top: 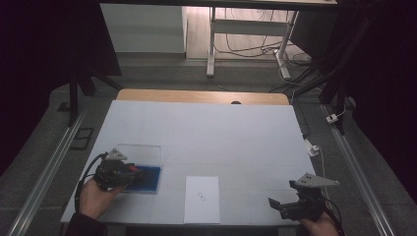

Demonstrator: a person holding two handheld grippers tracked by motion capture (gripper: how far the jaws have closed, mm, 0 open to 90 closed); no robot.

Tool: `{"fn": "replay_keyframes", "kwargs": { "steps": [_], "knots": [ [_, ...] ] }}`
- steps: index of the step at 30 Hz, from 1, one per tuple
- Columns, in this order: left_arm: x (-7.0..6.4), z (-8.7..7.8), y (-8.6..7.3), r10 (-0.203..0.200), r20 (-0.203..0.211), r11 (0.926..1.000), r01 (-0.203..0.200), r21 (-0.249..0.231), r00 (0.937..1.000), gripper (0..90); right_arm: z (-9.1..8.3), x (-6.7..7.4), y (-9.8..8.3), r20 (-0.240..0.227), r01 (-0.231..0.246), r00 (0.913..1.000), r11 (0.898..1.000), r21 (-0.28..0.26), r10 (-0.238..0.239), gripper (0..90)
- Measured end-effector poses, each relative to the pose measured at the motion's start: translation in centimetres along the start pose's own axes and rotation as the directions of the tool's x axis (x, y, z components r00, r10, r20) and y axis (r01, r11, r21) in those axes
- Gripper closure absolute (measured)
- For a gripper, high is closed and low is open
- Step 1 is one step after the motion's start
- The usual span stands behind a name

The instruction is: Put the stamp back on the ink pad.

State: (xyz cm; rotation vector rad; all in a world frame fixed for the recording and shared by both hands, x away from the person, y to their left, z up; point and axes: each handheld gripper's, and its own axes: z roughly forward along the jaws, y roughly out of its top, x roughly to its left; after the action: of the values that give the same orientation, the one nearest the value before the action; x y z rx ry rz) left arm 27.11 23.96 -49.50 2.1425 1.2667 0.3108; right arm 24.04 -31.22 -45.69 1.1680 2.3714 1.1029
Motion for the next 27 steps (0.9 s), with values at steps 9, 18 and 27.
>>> {"fn": "replay_keyframes", "kwargs": {
  "steps": [9,18,27],
  "knots": [
    [-0.11,0.73,-0.09,0.038,-0.018,0.9982,-0.037,0.046,0.9991,57.5,0.02,0.0,0.0,0.0,0.0,1.0,1.0,0.002,0.0,0.0],
    [0.03,0.98,-0.2,0.041,-0.012,0.9976,-0.04,0.056,0.9991,57.3,0.02,-0.02,0.0,-0.002,-0.001,1.0,1.0,0.002,0.001,0.0],
    [0.13,0.96,-0.1,0.016,-0.011,0.9979,-0.016,0.064,0.9998,54.5,0.02,-0.01,0.0,-0.002,-0.001,1.0,1.0,0.001,0.001,0.3]
  ]
}}
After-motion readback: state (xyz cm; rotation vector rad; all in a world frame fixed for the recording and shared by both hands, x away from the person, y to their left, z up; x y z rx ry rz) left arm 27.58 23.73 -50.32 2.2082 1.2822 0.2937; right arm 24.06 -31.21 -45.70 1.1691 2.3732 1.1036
